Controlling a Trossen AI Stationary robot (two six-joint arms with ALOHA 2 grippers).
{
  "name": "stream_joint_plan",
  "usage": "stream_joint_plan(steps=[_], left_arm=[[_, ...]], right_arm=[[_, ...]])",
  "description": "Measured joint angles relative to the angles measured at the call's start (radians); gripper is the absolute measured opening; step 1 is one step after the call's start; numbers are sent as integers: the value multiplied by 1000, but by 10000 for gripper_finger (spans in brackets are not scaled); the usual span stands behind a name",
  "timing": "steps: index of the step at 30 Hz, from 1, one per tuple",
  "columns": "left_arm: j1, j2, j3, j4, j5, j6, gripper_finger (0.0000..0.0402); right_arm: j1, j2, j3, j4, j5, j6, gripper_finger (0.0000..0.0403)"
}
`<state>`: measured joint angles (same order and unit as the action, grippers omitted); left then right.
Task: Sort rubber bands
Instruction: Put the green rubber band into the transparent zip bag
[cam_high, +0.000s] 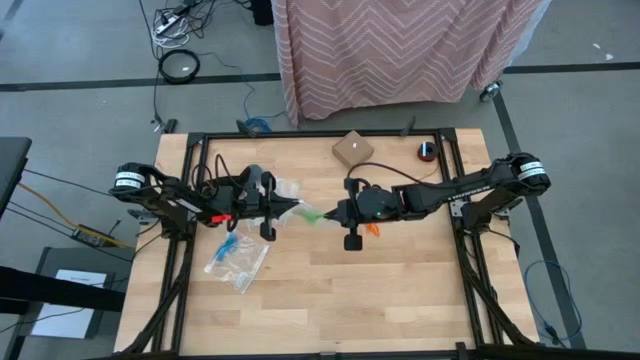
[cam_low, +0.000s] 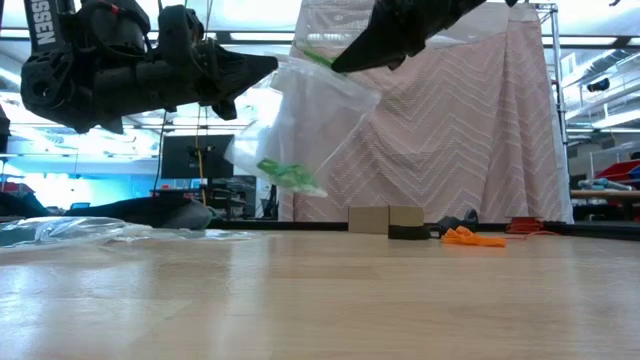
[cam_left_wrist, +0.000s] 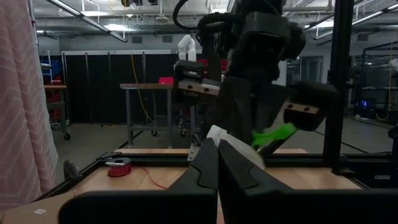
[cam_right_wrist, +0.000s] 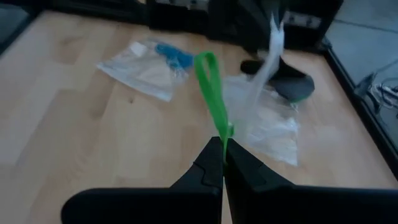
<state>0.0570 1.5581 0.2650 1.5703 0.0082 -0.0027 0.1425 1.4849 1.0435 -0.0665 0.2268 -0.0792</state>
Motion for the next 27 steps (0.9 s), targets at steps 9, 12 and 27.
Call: stream_joint_plan(steps=[9,12,27], left_arm=[[0,0,49,0,11,-31,3],[0,0,51,-1,-22,-34,3],[6,26,81,1,-93,-187,1]], right_arm=[[-28,0,0,8,-21,56,0],[-30,-2,0,2,71,67,0],[47,-96,1,165,253,-38,0]])
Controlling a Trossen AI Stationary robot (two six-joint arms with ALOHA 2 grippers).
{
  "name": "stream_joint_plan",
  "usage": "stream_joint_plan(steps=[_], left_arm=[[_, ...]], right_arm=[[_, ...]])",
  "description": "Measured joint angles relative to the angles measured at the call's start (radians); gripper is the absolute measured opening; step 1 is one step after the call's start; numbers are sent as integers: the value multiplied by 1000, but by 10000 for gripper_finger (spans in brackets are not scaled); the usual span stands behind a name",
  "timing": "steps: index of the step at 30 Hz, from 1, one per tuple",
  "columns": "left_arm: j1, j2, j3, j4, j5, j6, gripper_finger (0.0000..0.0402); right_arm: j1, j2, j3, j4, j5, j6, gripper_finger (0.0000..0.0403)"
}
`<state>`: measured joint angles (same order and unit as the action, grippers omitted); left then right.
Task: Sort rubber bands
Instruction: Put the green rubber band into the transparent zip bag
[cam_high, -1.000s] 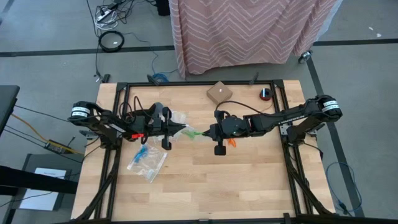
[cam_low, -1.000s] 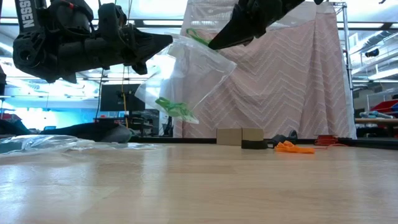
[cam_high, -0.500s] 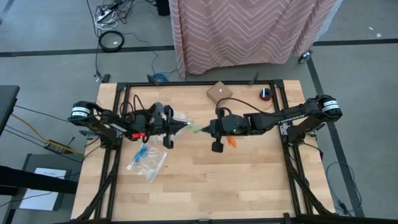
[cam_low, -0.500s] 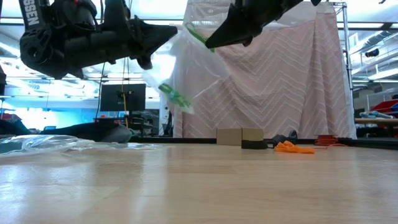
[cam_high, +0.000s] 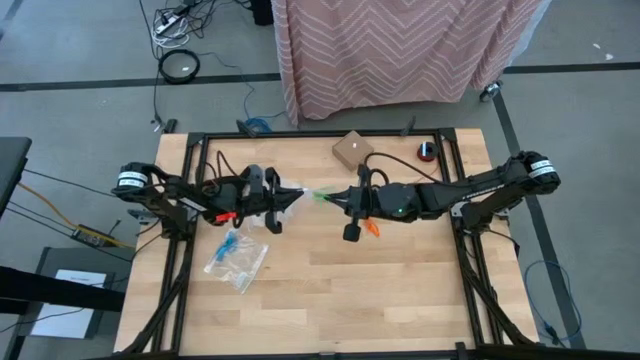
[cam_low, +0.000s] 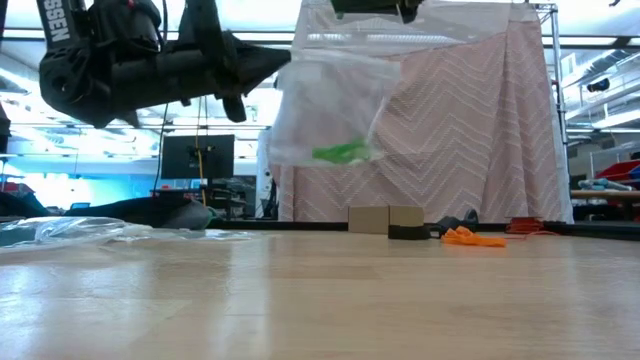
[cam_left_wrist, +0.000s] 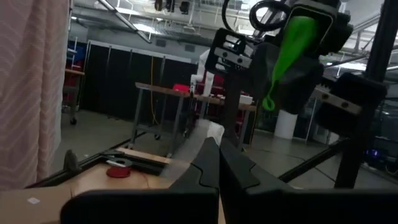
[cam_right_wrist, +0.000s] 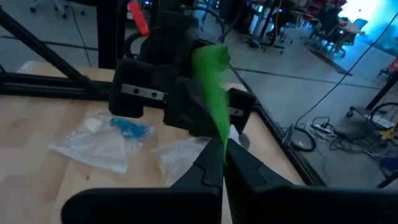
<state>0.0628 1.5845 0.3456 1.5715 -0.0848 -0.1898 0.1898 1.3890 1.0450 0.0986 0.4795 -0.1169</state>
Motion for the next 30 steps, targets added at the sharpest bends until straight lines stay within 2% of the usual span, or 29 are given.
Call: stream_joint_plan(steps=[5,7,12,25,30], left_arm=[[0,2,12,-1,8,0,1],[0,2,12,0,8,0,1],[0,2,12,0,8,0,1],[0,2,12,-1,9,7,0],[0,2,12,-1,10,9,0]], right_arm=[[0,0,0,-9,104,-5,0],[-2,-1,0,-9,115,-13,0],[-21,-1,-9,-48,113,27,0],[-61,0,-81,-19,99,103,0],[-48,-2,-81,151,96,-8,0]])
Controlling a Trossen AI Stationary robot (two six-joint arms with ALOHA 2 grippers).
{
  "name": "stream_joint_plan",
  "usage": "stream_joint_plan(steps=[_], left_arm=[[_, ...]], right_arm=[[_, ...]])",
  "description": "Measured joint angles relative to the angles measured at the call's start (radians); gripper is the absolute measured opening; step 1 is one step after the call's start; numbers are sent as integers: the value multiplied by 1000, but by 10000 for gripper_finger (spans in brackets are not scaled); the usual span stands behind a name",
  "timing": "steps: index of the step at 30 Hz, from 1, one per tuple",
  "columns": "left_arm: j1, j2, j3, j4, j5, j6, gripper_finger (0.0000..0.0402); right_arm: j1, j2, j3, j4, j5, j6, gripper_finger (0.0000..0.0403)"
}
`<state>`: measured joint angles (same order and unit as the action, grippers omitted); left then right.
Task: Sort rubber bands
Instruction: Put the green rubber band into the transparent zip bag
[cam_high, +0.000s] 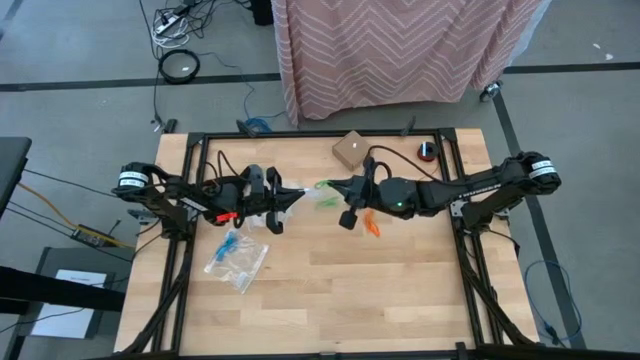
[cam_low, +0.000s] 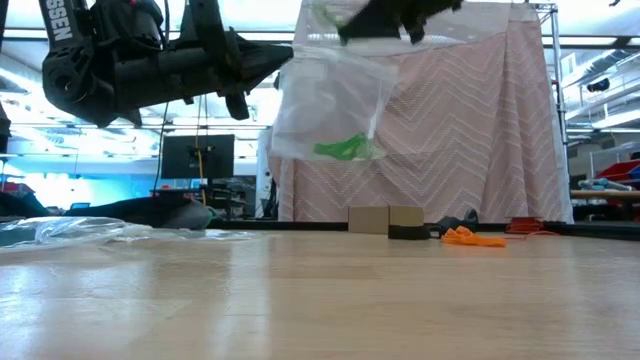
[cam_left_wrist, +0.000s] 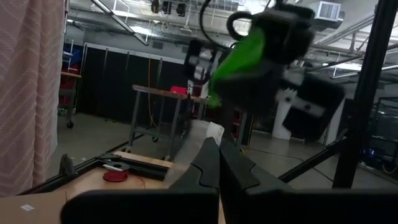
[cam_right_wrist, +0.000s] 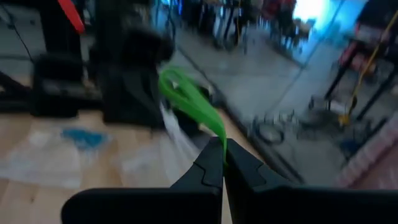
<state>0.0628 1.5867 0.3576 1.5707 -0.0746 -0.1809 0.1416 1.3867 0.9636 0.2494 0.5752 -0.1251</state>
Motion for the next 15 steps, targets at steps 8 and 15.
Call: stream_joint_plan(steps=[8,15], left_arm=[[0,0,0,0,0,4,0],[0,0,0,0,0,18,1]], right_arm=[[-24,1,1,-67,-4,30,0],[-20,2,1,-98,-21,65,0]])
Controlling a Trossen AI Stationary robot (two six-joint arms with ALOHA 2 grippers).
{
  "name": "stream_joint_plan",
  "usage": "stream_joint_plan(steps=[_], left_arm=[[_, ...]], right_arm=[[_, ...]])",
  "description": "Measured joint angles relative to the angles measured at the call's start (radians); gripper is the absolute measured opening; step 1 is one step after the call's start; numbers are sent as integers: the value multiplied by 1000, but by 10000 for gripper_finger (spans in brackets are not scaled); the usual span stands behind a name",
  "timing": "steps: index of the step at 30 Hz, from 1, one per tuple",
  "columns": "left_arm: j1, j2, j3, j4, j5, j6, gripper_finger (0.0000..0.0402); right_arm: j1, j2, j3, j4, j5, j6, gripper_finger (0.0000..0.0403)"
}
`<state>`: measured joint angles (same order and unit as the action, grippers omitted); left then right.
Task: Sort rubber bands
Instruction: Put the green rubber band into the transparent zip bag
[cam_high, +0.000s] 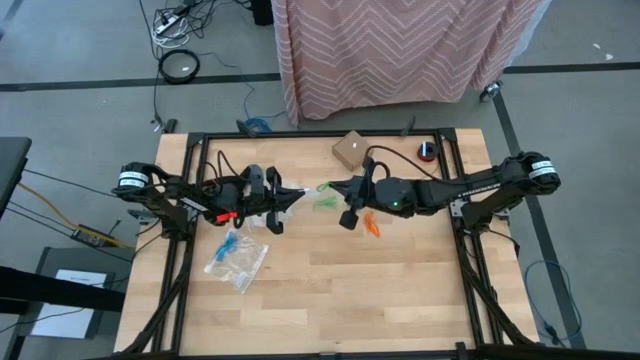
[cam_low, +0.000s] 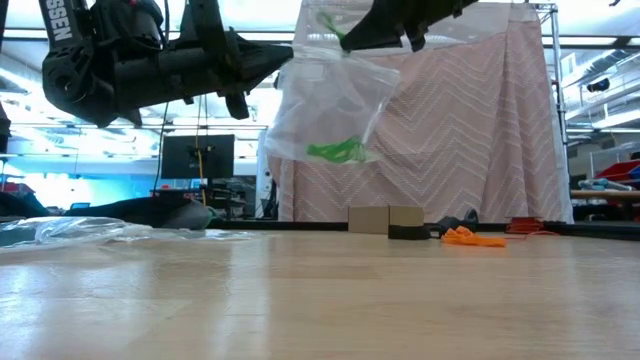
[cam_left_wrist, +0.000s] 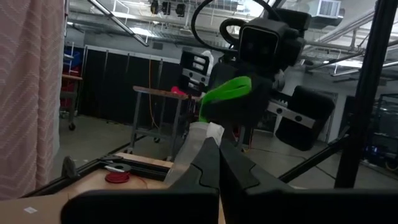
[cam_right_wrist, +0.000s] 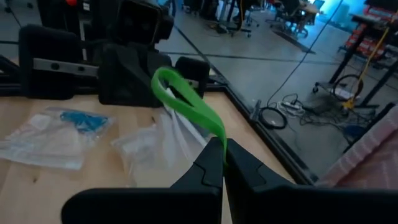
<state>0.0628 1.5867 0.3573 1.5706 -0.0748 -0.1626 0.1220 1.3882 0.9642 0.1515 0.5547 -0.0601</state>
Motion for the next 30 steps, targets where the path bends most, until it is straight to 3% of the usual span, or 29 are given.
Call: stream_joint_plan(steps=[18,30], left_arm=[[0,0,0,-1,0,1,1],[0,0,0,0,0,1,1]], right_arm=[[1,0,0,-145,-14,85,0],[-4,0,0,-173,-156,84,7]])
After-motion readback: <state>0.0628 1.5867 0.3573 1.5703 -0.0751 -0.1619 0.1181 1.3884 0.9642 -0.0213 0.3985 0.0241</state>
